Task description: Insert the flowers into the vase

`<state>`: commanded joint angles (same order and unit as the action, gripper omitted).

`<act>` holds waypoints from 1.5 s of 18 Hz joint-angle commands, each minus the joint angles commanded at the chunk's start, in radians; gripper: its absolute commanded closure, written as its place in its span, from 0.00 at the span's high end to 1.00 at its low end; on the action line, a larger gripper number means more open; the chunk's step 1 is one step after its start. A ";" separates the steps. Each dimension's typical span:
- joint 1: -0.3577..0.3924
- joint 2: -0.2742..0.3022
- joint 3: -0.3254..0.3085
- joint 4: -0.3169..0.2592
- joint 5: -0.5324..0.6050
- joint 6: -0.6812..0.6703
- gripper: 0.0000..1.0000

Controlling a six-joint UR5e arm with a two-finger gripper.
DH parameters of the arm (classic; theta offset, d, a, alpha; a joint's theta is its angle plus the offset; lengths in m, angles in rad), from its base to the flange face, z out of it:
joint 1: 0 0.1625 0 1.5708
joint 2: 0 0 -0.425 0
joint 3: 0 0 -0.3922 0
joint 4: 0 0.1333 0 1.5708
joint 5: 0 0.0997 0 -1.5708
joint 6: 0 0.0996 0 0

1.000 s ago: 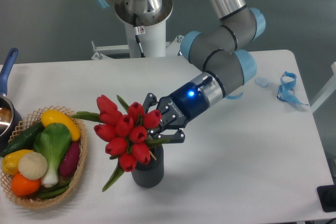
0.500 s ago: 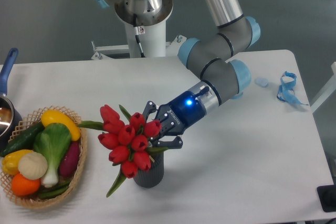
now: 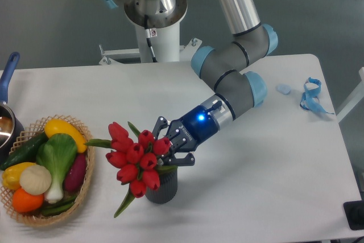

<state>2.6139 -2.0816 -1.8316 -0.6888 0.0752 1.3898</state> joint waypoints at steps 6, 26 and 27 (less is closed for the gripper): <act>0.006 0.008 0.002 0.000 0.000 -0.002 0.82; 0.184 0.308 0.011 -0.003 0.725 -0.012 1.00; 0.196 0.313 0.021 -0.003 0.753 -0.012 1.00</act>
<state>2.8101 -1.7687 -1.8102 -0.6918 0.8281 1.3775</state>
